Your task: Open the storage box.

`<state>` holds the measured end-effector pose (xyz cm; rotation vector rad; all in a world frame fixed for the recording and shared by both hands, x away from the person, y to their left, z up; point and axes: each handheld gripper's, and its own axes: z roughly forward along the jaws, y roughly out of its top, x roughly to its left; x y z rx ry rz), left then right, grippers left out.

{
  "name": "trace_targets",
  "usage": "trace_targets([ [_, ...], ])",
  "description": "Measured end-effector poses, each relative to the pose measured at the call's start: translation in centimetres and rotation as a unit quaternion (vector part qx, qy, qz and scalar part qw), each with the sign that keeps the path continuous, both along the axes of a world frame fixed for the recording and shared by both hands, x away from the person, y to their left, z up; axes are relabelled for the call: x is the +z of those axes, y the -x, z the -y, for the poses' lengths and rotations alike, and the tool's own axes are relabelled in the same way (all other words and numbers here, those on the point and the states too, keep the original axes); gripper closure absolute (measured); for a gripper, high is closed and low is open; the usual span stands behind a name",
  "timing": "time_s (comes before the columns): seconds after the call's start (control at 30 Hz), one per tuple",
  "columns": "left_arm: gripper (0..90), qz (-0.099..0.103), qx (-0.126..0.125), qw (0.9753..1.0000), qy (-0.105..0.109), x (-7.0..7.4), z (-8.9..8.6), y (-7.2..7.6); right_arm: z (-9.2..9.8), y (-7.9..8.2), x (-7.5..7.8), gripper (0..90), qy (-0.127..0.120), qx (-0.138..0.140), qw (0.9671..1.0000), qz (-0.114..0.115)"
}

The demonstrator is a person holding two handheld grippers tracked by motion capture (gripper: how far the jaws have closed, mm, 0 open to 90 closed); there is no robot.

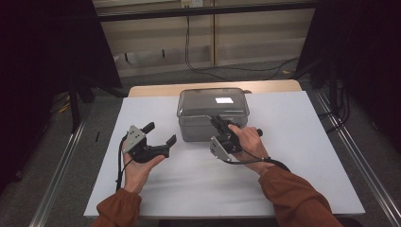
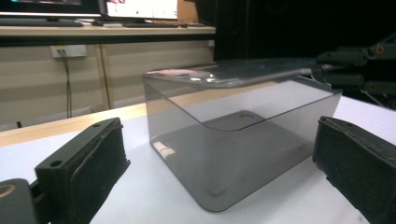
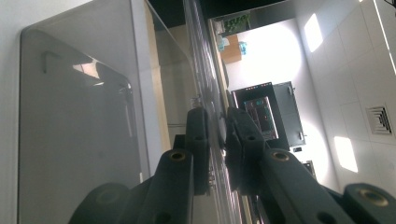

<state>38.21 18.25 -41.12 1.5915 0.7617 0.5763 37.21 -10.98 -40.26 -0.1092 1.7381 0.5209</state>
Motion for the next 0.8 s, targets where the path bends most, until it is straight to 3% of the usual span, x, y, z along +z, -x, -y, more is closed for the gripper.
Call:
trace_targets([
  [0.03, 2.4, 0.004, -0.001, 0.9999, -0.009, 0.1, 0.1, -0.3, 0.0, 0.0, 0.1, 80.4, -0.001, -0.001, 1.0, -0.001],
  [0.8, 3.2, 0.027, -0.007, 0.9995, -0.017, 0.4, 1.0, -2.6, -0.1, -0.5, 1.0, 81.1, -0.009, -0.004, 0.9999, 0.001],
])
